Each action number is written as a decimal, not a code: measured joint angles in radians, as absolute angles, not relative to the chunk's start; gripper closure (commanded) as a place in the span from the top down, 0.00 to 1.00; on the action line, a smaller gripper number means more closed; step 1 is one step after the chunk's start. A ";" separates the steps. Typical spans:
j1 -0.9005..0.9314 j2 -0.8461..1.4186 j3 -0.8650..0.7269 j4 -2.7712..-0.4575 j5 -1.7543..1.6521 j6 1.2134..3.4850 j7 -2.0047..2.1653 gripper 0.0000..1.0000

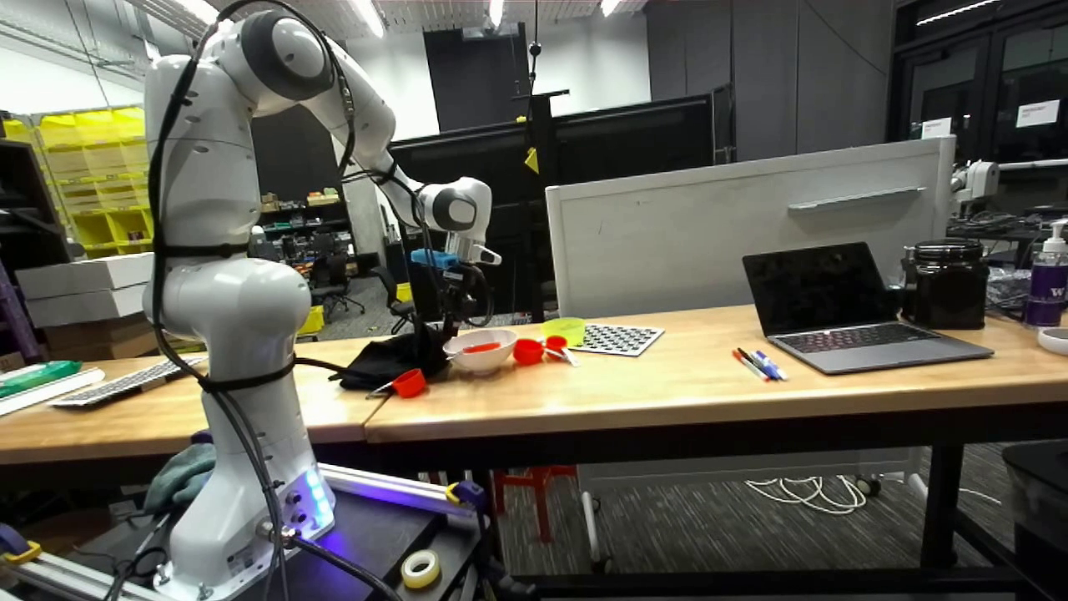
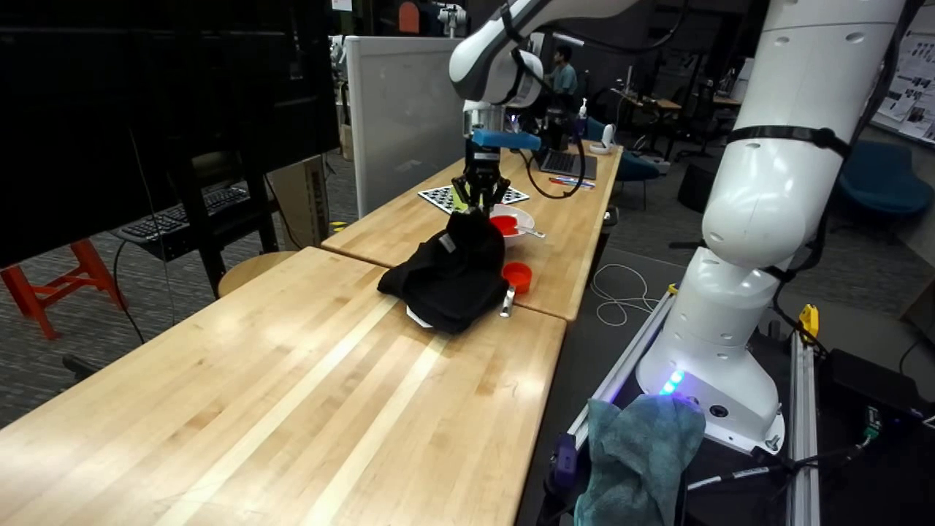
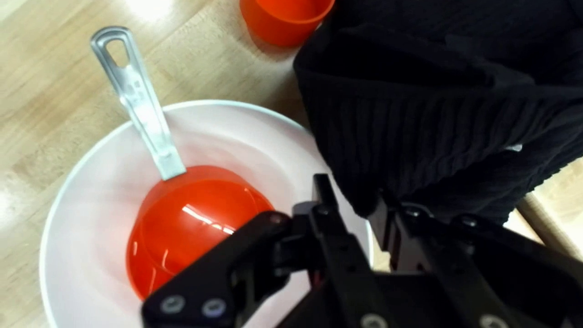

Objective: Move the black towel forwards then move it to the right.

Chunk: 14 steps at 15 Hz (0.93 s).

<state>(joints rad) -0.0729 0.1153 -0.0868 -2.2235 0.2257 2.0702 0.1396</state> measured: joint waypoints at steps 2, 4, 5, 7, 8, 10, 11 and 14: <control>-0.070 0.115 -0.084 -2.215 0.216 2.062 0.141 0.70; -0.062 0.109 -0.079 -2.206 0.199 2.055 0.149 0.84; -0.057 0.101 -0.073 -2.204 0.189 2.053 0.157 0.91; -0.042 0.080 -0.061 -2.203 0.166 2.046 0.189 1.00; -0.033 0.065 -0.053 -2.203 0.154 2.038 0.209 1.00; -0.015 0.031 -0.037 -2.206 0.135 2.026 0.255 1.00; -0.006 0.012 -0.027 -2.209 0.127 2.019 0.278 1.00; 0.018 -0.044 0.004 -2.219 0.113 2.001 0.347 1.00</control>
